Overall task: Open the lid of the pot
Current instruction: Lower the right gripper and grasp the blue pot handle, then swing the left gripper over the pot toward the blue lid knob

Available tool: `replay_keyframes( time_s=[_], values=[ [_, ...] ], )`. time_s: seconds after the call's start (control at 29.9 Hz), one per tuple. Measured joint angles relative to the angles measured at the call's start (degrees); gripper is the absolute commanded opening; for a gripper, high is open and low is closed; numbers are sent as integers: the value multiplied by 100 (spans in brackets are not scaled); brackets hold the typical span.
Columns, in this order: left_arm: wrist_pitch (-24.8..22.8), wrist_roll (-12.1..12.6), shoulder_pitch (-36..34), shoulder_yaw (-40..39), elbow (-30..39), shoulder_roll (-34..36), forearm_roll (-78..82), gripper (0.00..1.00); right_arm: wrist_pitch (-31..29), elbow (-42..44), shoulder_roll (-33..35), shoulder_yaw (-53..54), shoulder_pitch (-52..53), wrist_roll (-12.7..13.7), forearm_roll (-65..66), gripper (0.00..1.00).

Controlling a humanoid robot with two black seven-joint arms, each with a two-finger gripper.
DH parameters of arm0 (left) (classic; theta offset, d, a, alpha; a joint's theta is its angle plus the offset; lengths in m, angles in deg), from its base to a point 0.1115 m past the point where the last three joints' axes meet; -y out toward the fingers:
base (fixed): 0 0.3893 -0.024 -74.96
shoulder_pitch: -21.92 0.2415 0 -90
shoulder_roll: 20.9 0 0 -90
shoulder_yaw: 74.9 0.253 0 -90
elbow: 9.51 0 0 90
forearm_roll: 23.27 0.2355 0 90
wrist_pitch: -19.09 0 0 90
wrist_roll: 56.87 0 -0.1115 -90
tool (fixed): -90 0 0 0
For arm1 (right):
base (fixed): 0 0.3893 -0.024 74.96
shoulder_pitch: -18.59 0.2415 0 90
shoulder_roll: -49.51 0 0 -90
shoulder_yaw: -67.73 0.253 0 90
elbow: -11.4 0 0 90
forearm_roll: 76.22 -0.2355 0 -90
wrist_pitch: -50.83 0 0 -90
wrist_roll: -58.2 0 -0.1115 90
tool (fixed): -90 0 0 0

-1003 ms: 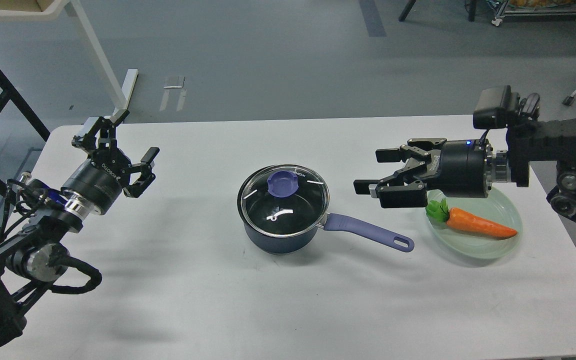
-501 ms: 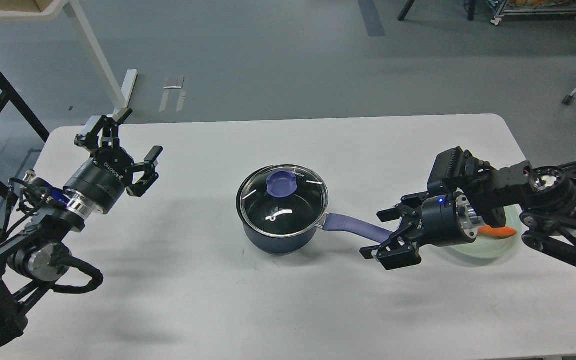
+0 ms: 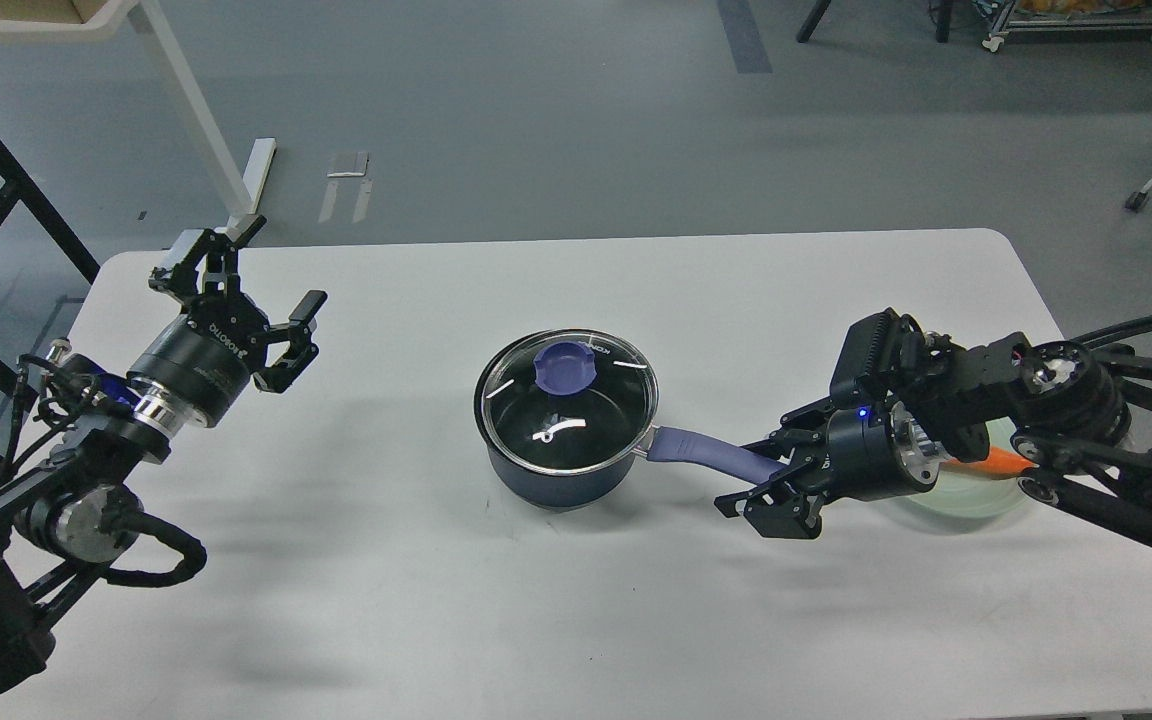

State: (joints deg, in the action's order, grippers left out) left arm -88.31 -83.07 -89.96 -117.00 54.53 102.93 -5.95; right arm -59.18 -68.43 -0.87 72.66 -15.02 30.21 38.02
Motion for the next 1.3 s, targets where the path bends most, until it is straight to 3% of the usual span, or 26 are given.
replay_keyframes(
  time_s=[0.5, 0.64, 0.9, 1.04, 1.2, 1.3],
  values=[
    [33, 9, -48, 4, 214, 16, 396, 99, -1, 11, 0, -2, 44, -1, 12, 37],
    [-7, -38, -300, 3, 371, 0, 1703, 99, -2, 12, 2, -2, 47, -1, 12, 36],
    [-6, -182, -1379, 91, 1151, -38, 5823, 99, -3, 12, 9, -2, 48, -1, 12, 36],
    [194, -184, -2182, 768, 1347, -92, 7488, 99, -16, 12, 3, -2, 48, -1, 12, 36],
    [1245, -183, -3207, 2412, 1138, -175, 8480, 99, -28, 12, 2, -1, 48, -1, 7, 36],
    [1633, -182, -3612, 3236, 764, -386, 8711, 99, -30, 12, 3, 1, 48, -1, 3, 36]
  ],
)
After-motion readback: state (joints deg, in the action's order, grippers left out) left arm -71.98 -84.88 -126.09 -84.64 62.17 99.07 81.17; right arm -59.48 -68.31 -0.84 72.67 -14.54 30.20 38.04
